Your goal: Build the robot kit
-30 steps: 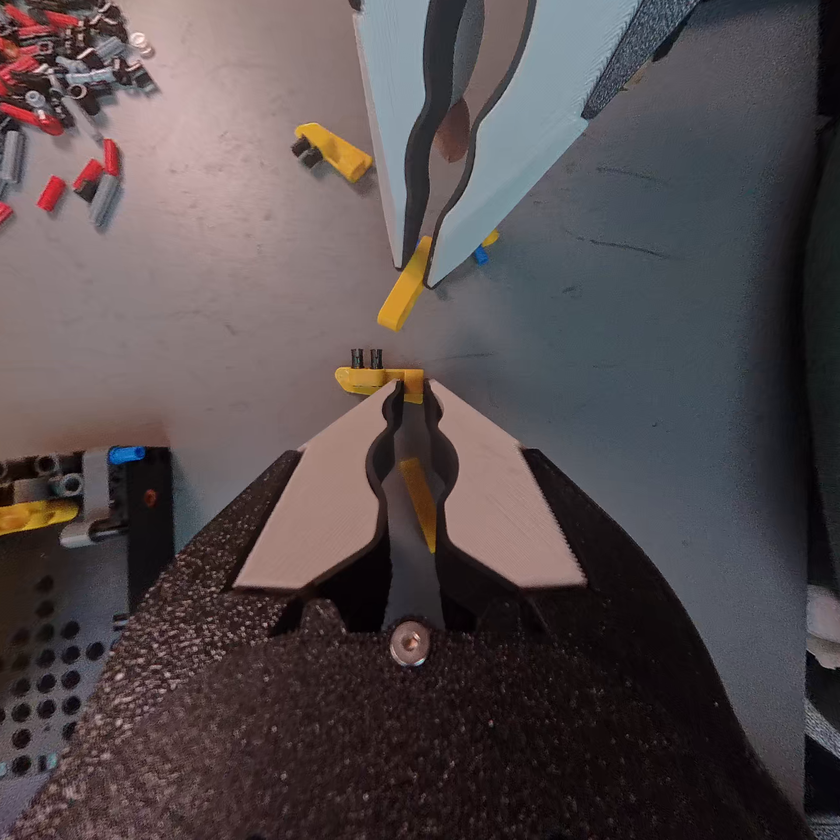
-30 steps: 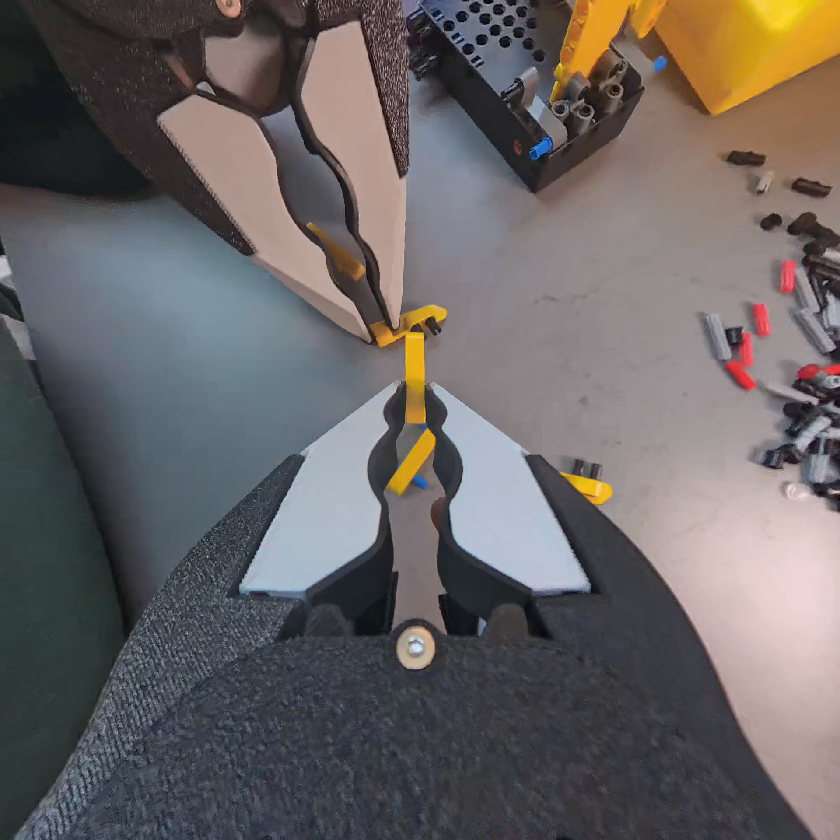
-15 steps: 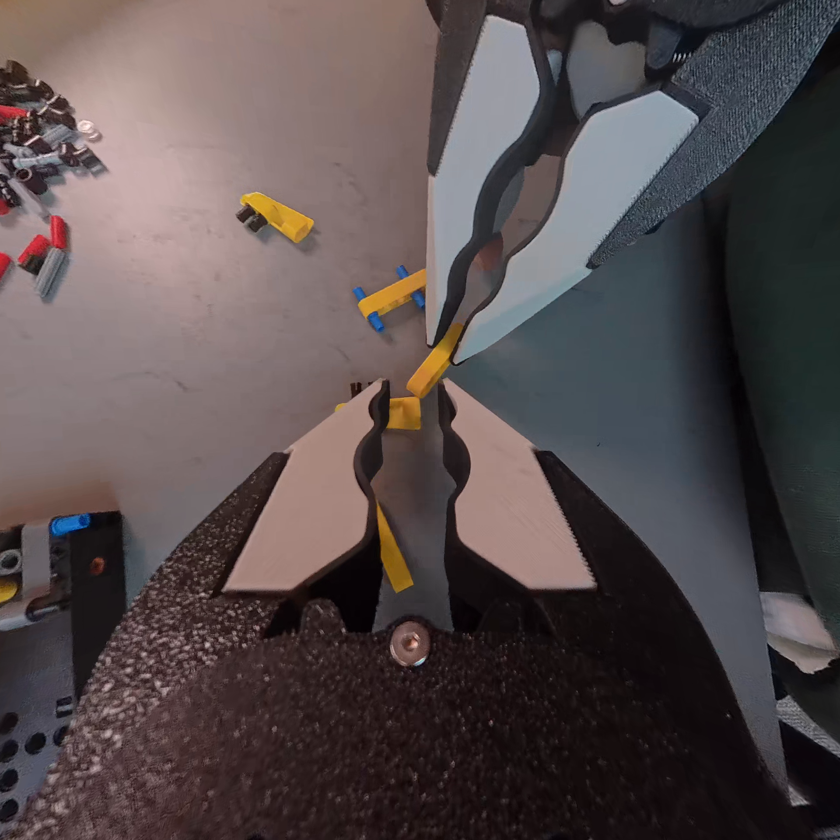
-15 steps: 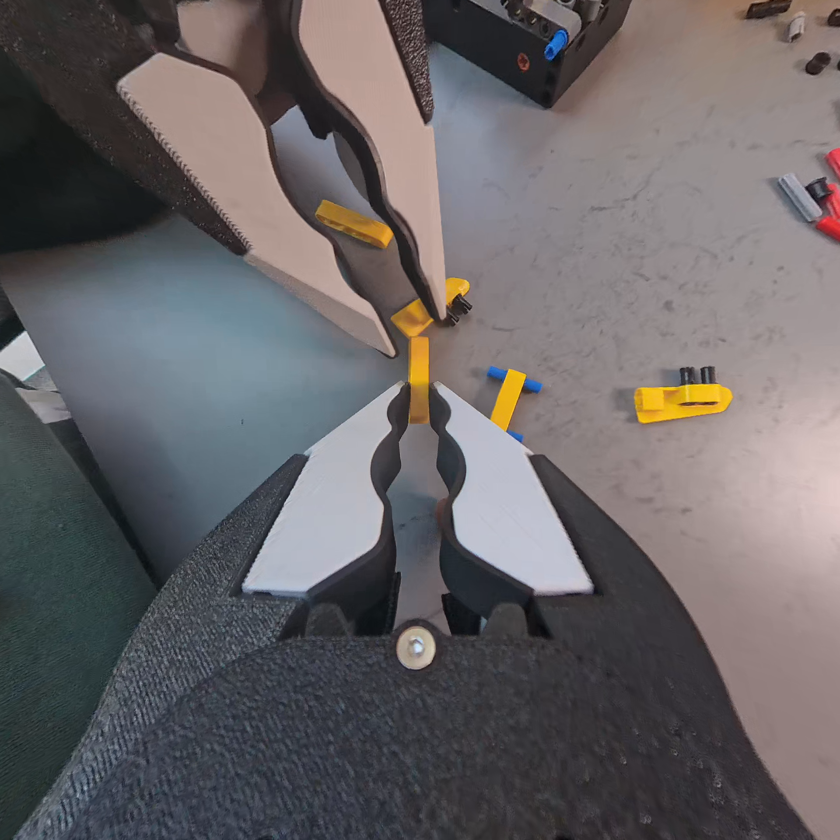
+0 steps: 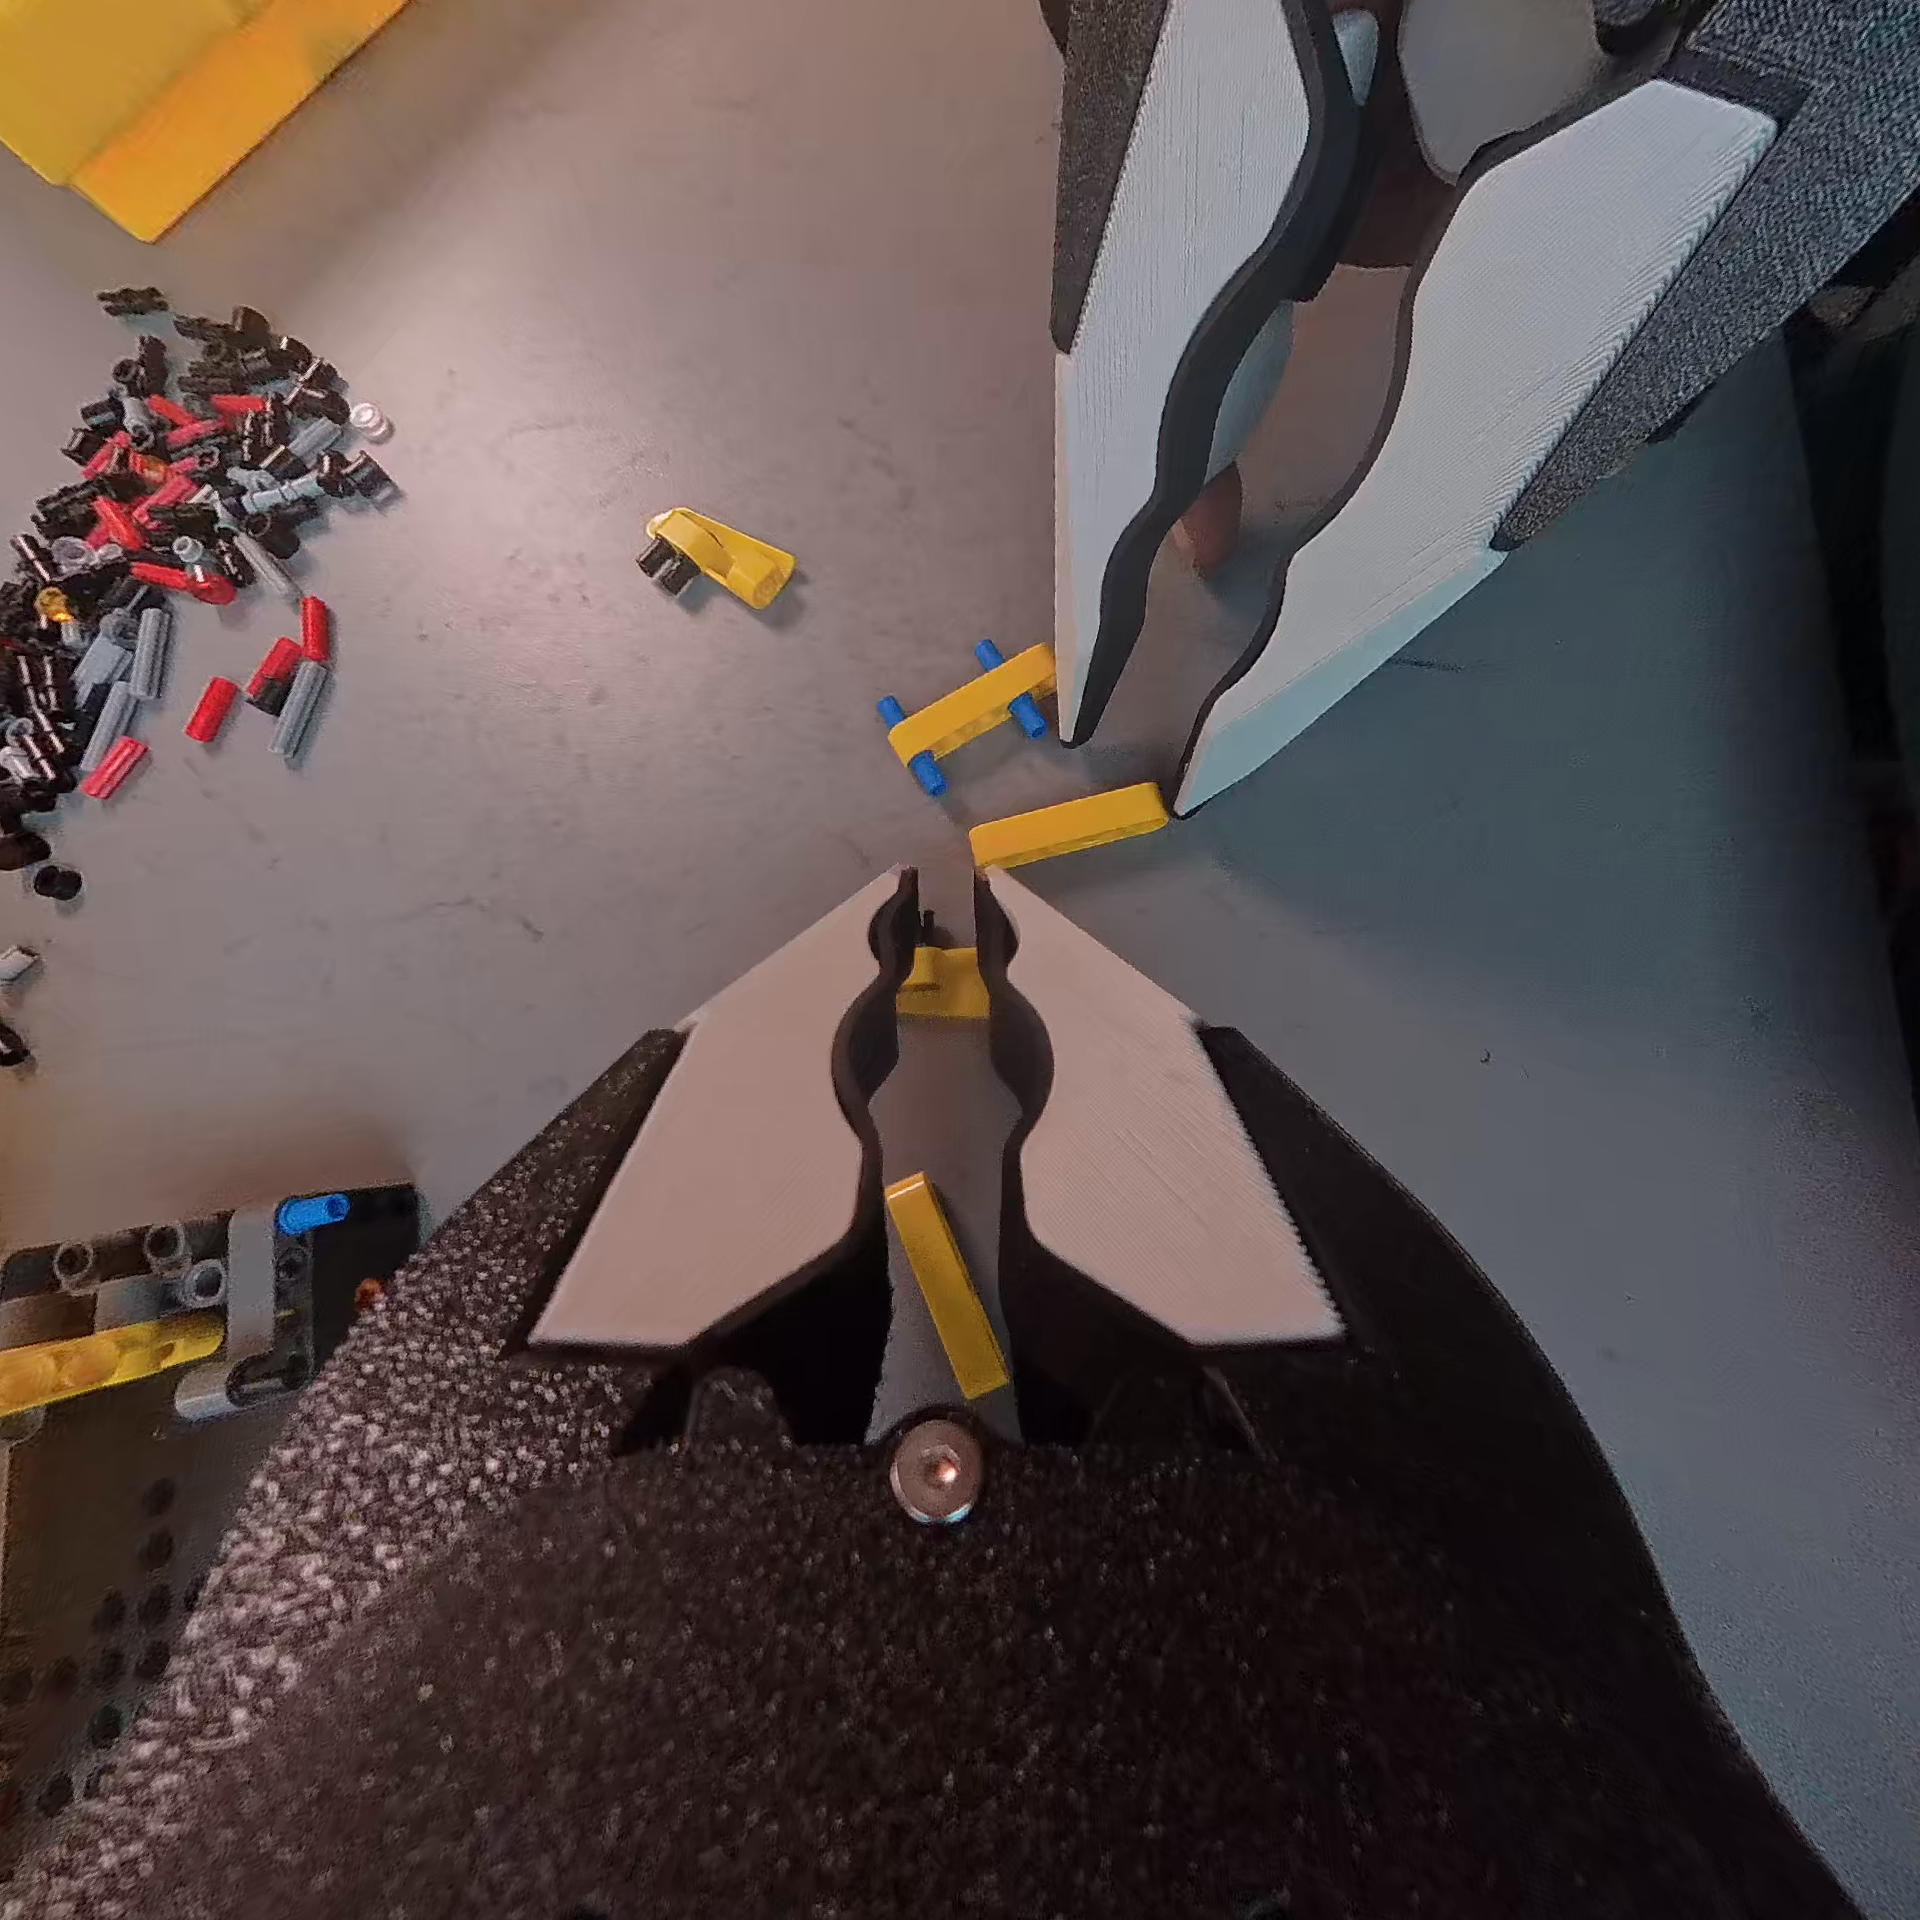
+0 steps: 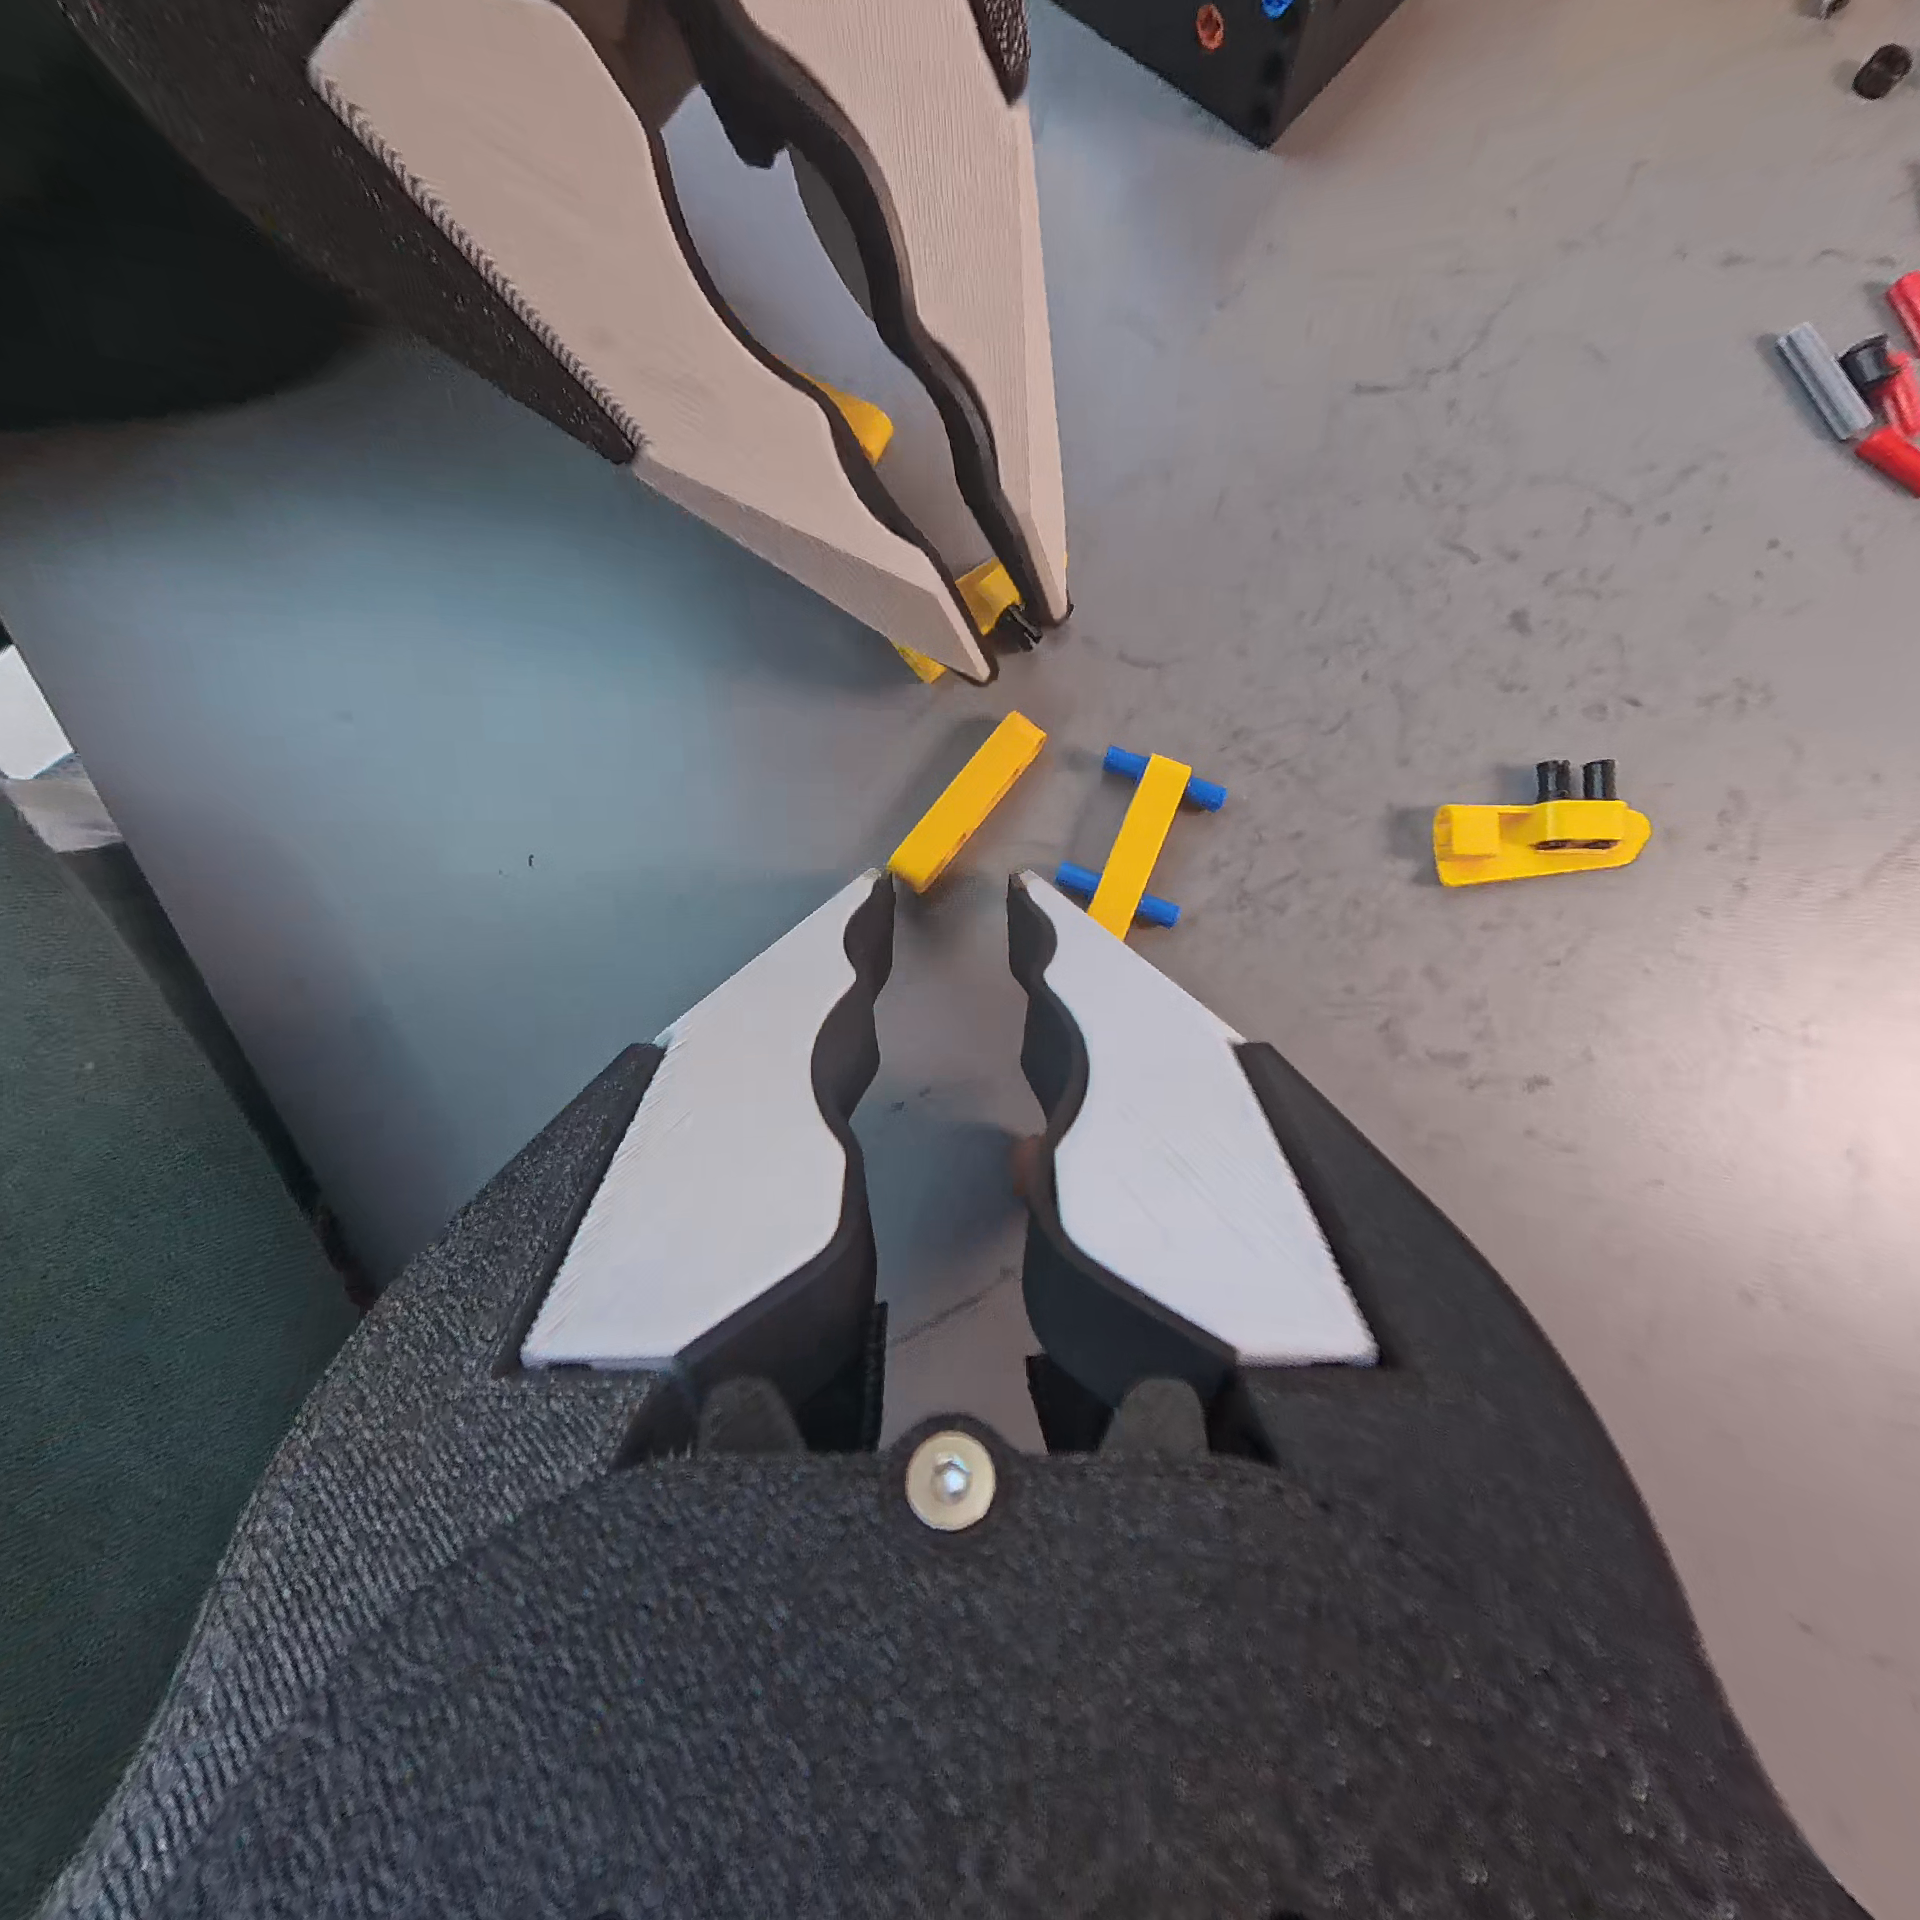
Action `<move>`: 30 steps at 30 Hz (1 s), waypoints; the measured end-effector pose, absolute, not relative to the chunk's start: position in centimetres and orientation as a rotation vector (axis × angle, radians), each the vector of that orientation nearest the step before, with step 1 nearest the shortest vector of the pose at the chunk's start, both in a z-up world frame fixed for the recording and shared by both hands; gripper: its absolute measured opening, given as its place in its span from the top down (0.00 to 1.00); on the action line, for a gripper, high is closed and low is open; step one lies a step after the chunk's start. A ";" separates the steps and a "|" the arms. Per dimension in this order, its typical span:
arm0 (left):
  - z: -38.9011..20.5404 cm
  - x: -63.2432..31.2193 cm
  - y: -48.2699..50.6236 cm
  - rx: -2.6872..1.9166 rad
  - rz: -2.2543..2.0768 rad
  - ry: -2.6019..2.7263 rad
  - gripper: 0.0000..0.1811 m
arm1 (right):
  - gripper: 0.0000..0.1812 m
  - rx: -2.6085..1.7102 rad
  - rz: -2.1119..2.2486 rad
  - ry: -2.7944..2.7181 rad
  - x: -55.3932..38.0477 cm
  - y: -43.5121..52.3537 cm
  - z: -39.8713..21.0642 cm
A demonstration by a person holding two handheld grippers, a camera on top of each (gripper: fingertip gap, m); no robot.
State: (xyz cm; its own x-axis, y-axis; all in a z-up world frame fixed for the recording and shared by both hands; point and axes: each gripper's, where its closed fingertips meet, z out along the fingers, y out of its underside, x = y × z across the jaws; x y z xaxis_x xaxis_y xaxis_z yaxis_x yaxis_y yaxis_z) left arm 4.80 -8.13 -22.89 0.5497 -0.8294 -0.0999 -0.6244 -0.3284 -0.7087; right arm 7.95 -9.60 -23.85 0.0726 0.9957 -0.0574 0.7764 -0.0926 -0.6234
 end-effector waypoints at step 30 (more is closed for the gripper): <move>-13.2 5.2 -7.7 -1.763 -0.988 0.700 0.96 | 0.96 -0.720 0.210 -1.594 5.2 -6.9 -13.5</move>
